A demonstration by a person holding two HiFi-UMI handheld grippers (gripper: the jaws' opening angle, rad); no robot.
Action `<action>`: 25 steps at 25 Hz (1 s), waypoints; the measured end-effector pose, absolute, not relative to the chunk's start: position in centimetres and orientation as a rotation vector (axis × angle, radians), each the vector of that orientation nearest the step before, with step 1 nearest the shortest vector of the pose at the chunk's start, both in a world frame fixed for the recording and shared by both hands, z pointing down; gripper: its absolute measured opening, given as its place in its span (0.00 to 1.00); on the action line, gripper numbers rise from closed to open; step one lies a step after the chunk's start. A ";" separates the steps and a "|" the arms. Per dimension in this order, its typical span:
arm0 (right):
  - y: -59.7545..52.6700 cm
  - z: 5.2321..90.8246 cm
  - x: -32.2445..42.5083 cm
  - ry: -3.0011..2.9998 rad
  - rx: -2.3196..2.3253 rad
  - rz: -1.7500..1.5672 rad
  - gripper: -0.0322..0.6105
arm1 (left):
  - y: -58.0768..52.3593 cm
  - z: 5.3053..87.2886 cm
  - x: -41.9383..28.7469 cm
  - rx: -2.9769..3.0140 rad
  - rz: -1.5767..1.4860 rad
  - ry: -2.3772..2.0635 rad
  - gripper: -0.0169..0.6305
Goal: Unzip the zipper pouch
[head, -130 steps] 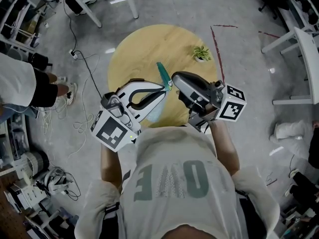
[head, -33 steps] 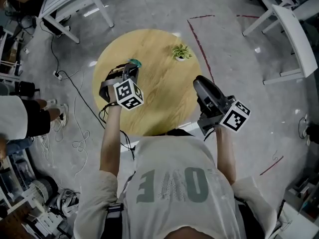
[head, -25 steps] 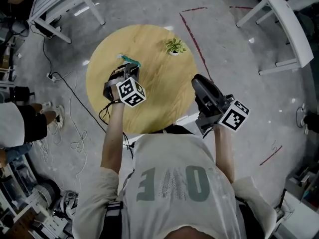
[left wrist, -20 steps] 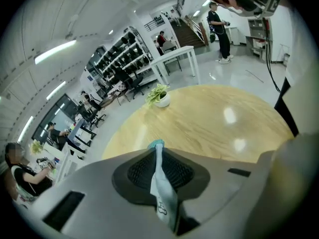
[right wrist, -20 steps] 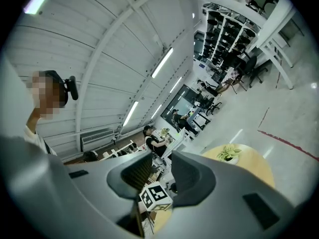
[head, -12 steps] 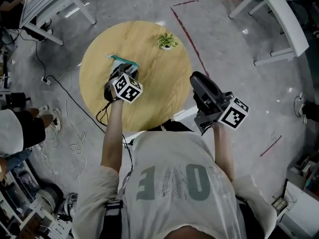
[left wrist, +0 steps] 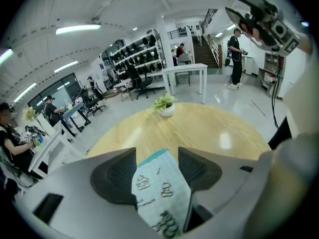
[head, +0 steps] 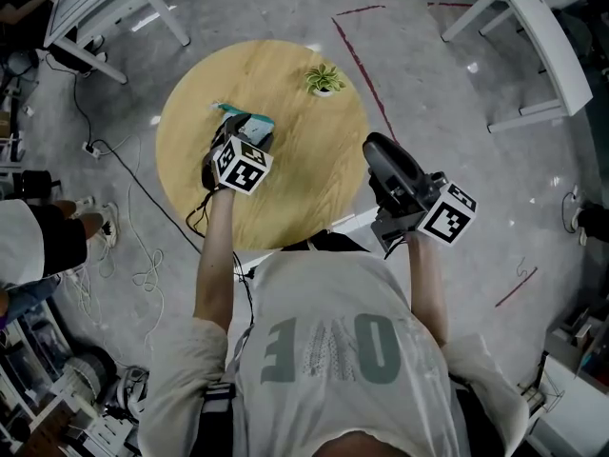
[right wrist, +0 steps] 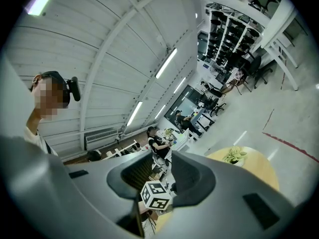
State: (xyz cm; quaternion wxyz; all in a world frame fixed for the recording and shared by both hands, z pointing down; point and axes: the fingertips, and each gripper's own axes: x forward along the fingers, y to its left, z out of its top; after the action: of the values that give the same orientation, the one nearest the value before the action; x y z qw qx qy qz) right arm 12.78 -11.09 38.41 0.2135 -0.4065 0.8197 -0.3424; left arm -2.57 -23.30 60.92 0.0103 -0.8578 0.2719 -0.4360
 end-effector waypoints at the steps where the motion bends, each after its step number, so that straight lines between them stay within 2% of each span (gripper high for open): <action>1: -11.2 38.2 12.6 2.287 -1.125 -0.941 0.24 | -23.6 59.8 -2.5 -2.682 -1.320 0.875 0.40; 9: -13.2 36.5 9.9 2.501 -1.185 -0.775 0.24 | -26.0 43.8 -2.7 -2.632 -0.800 1.125 0.40; 15: -14.9 34.6 6.9 2.701 -1.376 -0.427 0.23 | -23.6 30.6 -4.9 -2.511 -0.390 1.294 0.39; 18: -15.7 33.2 5.4 2.745 -1.440 -0.237 0.20 | -21.6 26.0 -6.5 -2.426 -0.200 1.356 0.31; 22: -16.4 31.5 3.7 2.746 -1.435 -0.098 0.16 | -18.6 23.2 -9.2 -2.358 -0.005 1.518 0.13; 25: -16.7 30.8 3.0 2.752 -1.441 -0.027 0.14 | -16.8 23.0 -10.8 -2.313 0.063 1.607 0.09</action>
State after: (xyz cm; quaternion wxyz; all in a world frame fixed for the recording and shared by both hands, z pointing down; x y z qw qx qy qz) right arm 3.02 -16.68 30.84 0.0173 -0.4638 0.8857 -0.0087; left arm -10.84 -16.85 22.97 0.1614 -0.8102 0.5631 0.0220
